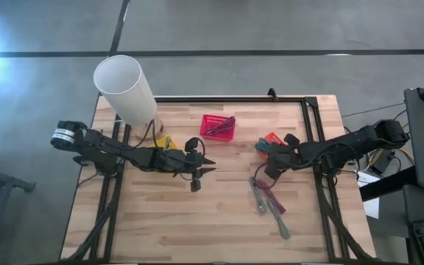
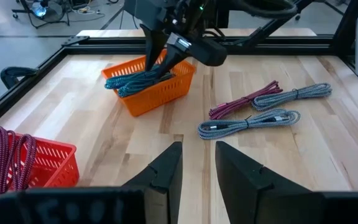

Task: Pick & Place USB Port
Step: Put the blue charger cable into the orange bin, then put the left black charger cable into the yellow bin

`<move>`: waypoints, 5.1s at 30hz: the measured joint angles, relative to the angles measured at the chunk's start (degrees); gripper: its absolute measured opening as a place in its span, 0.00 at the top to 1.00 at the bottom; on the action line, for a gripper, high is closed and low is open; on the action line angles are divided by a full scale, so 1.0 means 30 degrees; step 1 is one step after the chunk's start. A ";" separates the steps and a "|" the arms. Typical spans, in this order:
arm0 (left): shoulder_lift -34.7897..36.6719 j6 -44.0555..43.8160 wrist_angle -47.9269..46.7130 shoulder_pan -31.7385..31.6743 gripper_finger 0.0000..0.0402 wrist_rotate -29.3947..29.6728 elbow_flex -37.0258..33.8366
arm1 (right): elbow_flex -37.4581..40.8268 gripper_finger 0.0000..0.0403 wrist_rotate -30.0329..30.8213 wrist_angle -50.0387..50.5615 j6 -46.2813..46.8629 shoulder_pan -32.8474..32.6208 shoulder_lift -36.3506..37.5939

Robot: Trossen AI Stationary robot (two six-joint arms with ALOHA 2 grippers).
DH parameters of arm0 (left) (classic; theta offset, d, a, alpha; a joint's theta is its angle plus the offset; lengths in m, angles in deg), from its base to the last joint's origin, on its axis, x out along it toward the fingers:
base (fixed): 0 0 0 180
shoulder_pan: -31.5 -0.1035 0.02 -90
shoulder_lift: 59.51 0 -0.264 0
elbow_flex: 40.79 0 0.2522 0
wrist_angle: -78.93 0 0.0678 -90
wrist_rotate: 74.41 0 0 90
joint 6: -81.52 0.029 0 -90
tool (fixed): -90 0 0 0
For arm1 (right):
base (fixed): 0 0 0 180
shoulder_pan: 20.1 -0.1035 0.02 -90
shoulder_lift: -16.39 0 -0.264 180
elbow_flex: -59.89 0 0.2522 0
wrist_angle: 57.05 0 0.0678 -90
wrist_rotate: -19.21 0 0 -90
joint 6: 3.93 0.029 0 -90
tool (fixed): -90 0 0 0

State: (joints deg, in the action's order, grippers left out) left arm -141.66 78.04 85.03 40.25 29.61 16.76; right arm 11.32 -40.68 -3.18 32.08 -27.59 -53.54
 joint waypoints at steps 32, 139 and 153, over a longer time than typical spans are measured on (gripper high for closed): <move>-0.0007 -0.0382 -0.0233 0.0006 0.75 0.0000 -0.0007 | -0.3882 0.69 -0.6310 -0.2707 0.6085 -0.4377 -0.3997; -0.5563 -0.1041 0.8174 0.0022 0.75 -0.2237 0.0996 | 0.2007 0.93 -0.0153 -2.5471 -0.7647 -0.4503 -0.2856; -0.5093 0.0022 0.8218 -0.0051 0.75 -0.2237 0.1523 | 0.1698 0.93 -0.0452 -2.4555 -0.7209 -0.4488 -0.3891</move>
State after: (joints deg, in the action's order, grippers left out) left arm -156.93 78.10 109.68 40.10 22.90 21.33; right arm 16.42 -42.04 -76.85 10.45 -41.05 -65.21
